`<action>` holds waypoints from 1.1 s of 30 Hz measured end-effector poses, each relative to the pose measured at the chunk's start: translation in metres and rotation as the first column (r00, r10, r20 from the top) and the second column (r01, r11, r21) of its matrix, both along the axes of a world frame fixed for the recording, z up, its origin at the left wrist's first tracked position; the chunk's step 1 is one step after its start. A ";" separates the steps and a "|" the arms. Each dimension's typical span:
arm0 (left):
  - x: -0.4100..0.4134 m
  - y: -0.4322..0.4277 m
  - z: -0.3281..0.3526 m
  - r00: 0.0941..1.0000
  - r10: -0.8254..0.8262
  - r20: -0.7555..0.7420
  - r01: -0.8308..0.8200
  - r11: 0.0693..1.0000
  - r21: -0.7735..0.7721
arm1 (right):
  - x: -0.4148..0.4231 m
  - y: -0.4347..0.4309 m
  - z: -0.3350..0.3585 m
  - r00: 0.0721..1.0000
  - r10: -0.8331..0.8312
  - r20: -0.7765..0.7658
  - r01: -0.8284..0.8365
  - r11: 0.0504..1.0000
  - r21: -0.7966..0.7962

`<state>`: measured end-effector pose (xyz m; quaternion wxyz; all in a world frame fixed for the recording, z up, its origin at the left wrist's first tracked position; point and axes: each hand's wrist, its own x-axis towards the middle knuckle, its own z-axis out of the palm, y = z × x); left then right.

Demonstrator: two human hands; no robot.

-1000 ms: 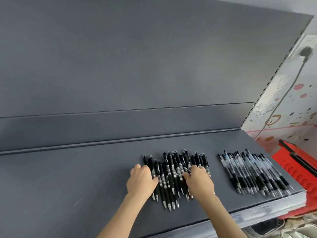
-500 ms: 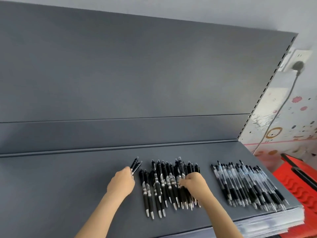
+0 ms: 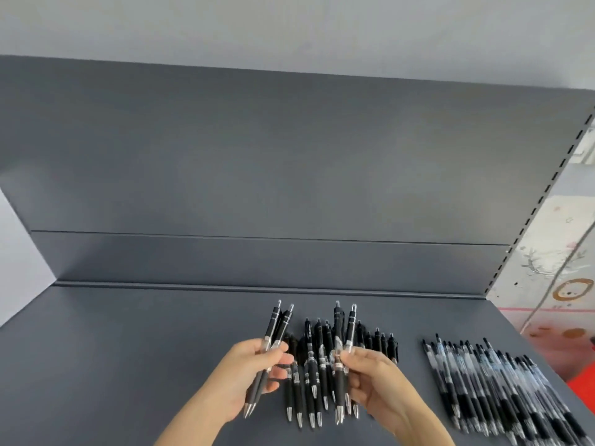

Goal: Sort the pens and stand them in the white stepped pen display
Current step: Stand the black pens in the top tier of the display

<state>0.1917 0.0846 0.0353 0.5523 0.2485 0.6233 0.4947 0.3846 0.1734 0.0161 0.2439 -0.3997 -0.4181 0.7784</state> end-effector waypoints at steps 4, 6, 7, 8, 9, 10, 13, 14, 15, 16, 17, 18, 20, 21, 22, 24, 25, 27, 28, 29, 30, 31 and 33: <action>-0.009 -0.022 0.009 0.998 0.065 0.025 -0.065 0.998 0.020 | -0.027 -0.011 0.006 0.999 0.045 -0.023 -0.044 0.998 0.050; -0.018 -0.036 0.012 0.993 0.105 0.047 -0.107 0.993 0.047 | -0.043 -0.021 0.009 0.997 0.078 -0.013 -0.077 0.995 0.066; -0.024 -0.043 0.014 0.989 0.127 0.070 -0.131 0.989 0.067 | -0.052 -0.027 0.011 0.995 0.098 -0.010 -0.097 0.993 0.072; -0.030 -0.049 0.014 0.985 0.151 0.085 -0.158 0.984 0.085 | -0.061 -0.032 0.013 0.993 0.119 -0.011 -0.118 0.990 0.082; -0.038 -0.057 0.014 0.981 0.175 0.084 -0.183 0.978 0.099 | -0.072 -0.038 0.016 0.991 0.136 -0.012 -0.134 0.987 0.093; -0.047 -0.065 0.014 0.978 0.197 0.069 -0.204 0.973 0.109 | -0.083 -0.043 0.018 0.988 0.151 -0.016 -0.148 0.983 0.105; -0.077 -0.089 0.017 0.966 0.250 0.057 -0.256 0.958 0.128 | -0.121 -0.062 0.027 0.984 0.178 -0.017 -0.174 0.975 0.141; -0.088 -0.098 0.018 0.961 0.266 0.074 -0.274 0.953 0.130 | -0.135 -0.069 0.029 0.982 0.186 -0.018 -0.181 0.972 0.149; -0.100 -0.107 0.020 0.955 0.280 0.093 -0.291 0.948 0.133 | -0.149 -0.078 0.032 0.981 0.194 -0.015 -0.189 0.969 0.159; -0.112 -0.118 0.022 0.951 0.289 0.110 -0.303 0.943 0.138 | -0.165 -0.087 0.035 0.978 0.206 -0.012 -0.201 0.964 0.171; -0.126 -0.128 0.024 0.947 0.296 0.123 -0.313 0.939 0.146 | -0.182 -0.099 0.037 0.976 0.218 -0.007 -0.213 0.960 0.182; -0.141 -0.139 0.026 0.944 0.303 0.133 -0.321 0.934 0.154 | -0.200 -0.111 0.040 0.973 0.231 -0.001 -0.226 0.955 0.193; -0.174 -0.161 0.027 0.940 0.314 0.137 -0.334 0.927 0.170 | -0.237 -0.137 0.042 0.968 0.248 0.029 -0.248 0.945 0.211; -0.191 -0.171 0.027 0.940 0.317 0.128 -0.336 0.926 0.172 | -0.256 -0.150 0.043 0.966 0.253 0.048 -0.257 0.942 0.217; -0.207 -0.181 0.027 0.941 0.317 0.118 -0.334 0.926 0.177 | -0.273 -0.163 0.044 0.964 0.258 0.066 -0.266 0.937 0.227; -0.236 -0.197 0.027 0.947 0.302 0.108 -0.318 0.927 0.199 | -0.305 -0.183 0.046 0.959 0.265 0.099 -0.282 0.925 0.255; -0.247 -0.203 0.028 0.952 0.289 0.106 -0.305 0.929 0.209 | -0.318 -0.191 0.048 0.959 0.261 0.114 -0.283 0.920 0.273; -0.266 -0.212 0.028 0.960 0.259 0.108 -0.277 0.935 0.219 | -0.342 -0.204 0.051 0.959 0.244 0.144 -0.278 0.908 0.313; -0.274 -0.215 0.028 0.963 0.247 0.108 -0.265 0.938 0.222 | -0.352 -0.209 0.051 0.959 0.237 0.158 -0.278 0.901 0.333; -0.281 -0.219 0.029 0.965 0.239 0.107 -0.257 0.939 0.227 | -0.362 -0.214 0.052 0.958 0.230 0.171 -0.278 0.894 0.351; -0.288 -0.221 0.029 0.965 0.238 0.105 -0.257 0.939 0.229 | -0.371 -0.218 0.053 0.958 0.222 0.183 -0.276 0.888 0.367; -0.294 -0.223 0.030 0.964 0.247 0.103 -0.265 0.937 0.227 | -0.380 -0.221 0.053 0.958 0.213 0.194 -0.274 0.883 0.381; -0.307 -0.224 0.031 0.957 0.276 0.095 -0.291 0.929 0.229 | -0.394 -0.224 0.055 0.955 0.208 0.214 -0.280 0.868 0.410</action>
